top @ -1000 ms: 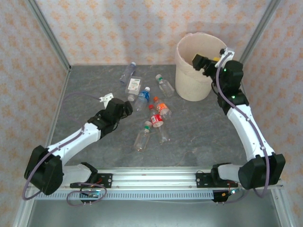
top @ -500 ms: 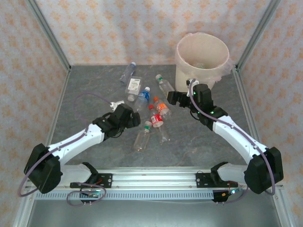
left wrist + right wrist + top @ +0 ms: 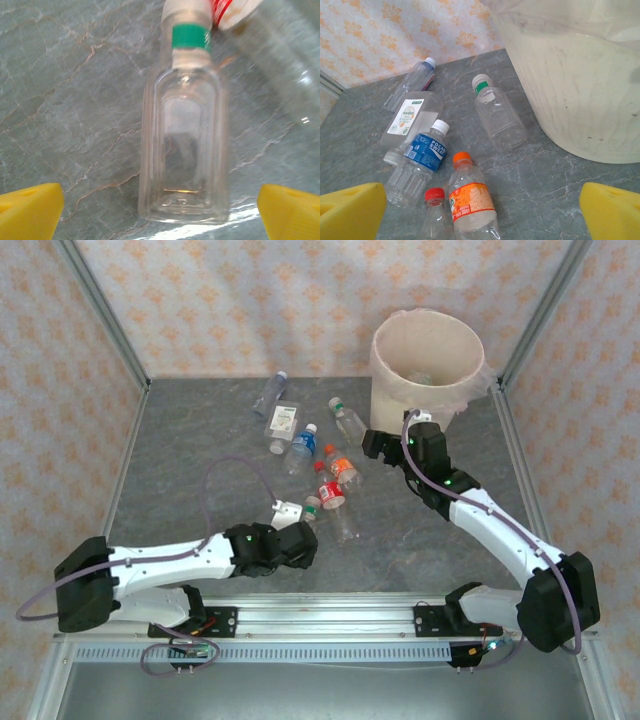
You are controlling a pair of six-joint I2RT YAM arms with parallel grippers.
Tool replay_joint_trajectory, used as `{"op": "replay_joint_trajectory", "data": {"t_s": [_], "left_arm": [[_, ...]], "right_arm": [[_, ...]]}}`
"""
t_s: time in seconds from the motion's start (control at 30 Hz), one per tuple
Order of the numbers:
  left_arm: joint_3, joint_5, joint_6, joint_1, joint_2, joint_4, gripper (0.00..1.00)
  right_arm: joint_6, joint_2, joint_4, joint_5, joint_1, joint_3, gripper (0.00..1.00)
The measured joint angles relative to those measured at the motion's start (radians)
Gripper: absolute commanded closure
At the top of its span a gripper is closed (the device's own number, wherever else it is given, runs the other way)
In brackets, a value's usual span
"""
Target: Put the plastic bottles in the bin
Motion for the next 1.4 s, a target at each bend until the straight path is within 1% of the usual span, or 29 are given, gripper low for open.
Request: {"op": "replay_joint_trajectory", "data": {"t_s": [0.2, 0.3, 0.5, 0.6, 0.7, 0.77, 1.0, 1.2, 1.3, 1.4], "left_arm": [[-0.005, -0.004, 0.045, 0.0, 0.126, 0.061, 0.0], [-0.005, 0.01, 0.053, 0.0, 0.178, 0.1, 0.05], [-0.005, 0.014, 0.06, 0.0, 0.238, 0.146, 0.17], [-0.005, 0.014, 0.055, 0.0, 0.241, 0.16, 0.3], [-0.006, 0.011, 0.048, 0.0, 0.241, 0.167, 0.32], [-0.013, 0.01, 0.047, 0.0, 0.239, 0.174, 0.38], [-0.079, 0.004, 0.039, 0.011, 0.162, 0.202, 0.55], [-0.109, 0.007, 0.043, 0.055, 0.082, 0.211, 0.62], [-0.113, 0.011, 0.053, 0.093, -0.003, 0.214, 0.62], [-0.12, 0.026, 0.087, 0.15, -0.107, 0.246, 0.63]], "right_arm": [[0.0, 0.0, 0.006, 0.016, 0.0, -0.001, 0.01], [0.0, 0.0, 0.006, 0.027, 0.0, -0.001, 0.01], [0.001, -0.009, 0.006, 0.035, 0.0, -0.005, 0.01], [0.001, -0.033, 0.005, 0.04, 0.0, -0.014, 0.01], [0.0, -0.053, 0.006, 0.041, 0.0, -0.015, 0.01], [-0.001, -0.068, 0.017, 0.036, 0.0, -0.024, 0.01], [-0.016, -0.102, 0.053, 0.021, 0.0, -0.046, 0.01], [-0.019, -0.11, 0.089, -0.019, 0.0, -0.052, 0.01], [-0.019, -0.114, 0.116, -0.05, 0.0, -0.066, 0.01], [-0.016, -0.115, 0.14, -0.079, 0.002, -0.078, 0.01]]}}
